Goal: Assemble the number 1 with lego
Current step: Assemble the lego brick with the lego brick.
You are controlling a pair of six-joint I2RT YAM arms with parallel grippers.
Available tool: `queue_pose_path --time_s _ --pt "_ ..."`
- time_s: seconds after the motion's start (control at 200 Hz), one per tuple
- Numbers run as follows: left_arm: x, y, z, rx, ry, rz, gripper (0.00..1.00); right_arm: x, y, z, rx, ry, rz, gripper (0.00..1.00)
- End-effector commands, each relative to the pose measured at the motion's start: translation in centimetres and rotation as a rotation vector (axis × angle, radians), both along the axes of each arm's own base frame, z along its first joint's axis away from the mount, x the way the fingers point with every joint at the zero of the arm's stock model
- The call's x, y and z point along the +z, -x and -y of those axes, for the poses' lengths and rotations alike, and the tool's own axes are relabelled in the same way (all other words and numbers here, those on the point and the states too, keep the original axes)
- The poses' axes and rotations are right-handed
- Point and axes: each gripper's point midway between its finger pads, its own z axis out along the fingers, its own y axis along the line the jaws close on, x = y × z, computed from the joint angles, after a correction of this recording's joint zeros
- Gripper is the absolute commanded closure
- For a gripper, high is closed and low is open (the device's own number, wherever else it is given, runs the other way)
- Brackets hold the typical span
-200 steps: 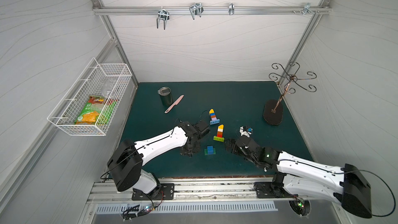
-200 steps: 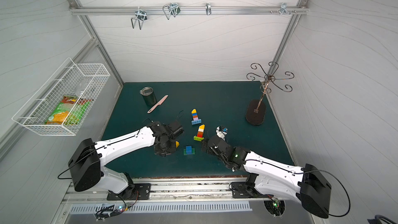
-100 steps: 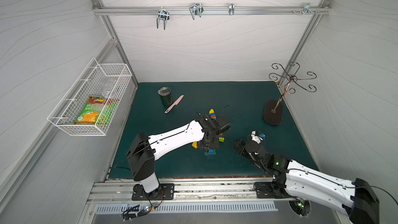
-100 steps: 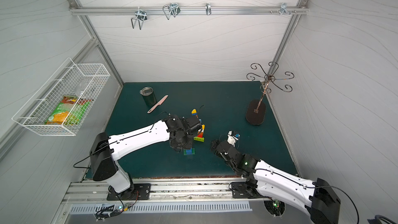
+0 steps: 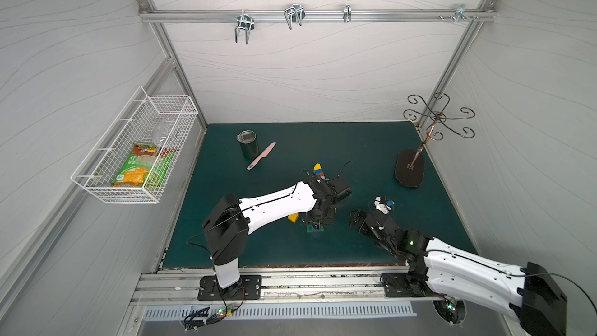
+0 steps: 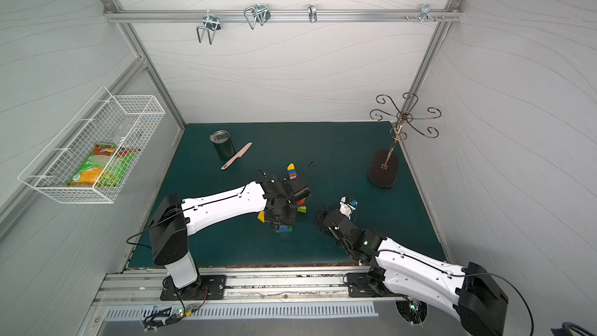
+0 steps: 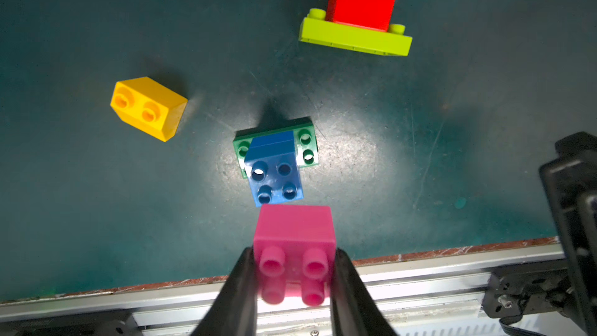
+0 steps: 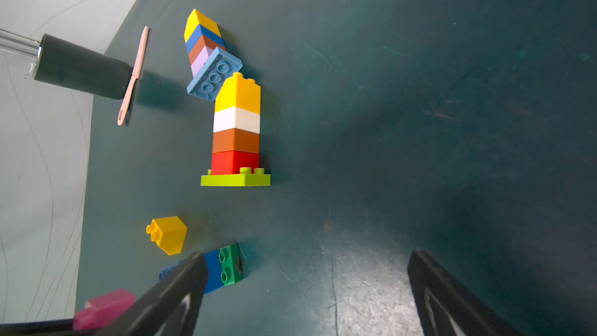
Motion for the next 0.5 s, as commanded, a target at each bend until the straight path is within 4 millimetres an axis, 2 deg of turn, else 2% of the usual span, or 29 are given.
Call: queue_pose_path --time_s 0.0,0.495 --pt "-0.7 -0.4 0.5 -0.030 -0.013 0.005 0.94 0.9 -0.4 -0.6 0.017 -0.015 0.019 0.01" --pt "-1.5 -1.5 -1.1 -0.007 -0.028 0.082 0.95 0.6 -0.4 -0.8 0.026 -0.030 0.006 0.01"
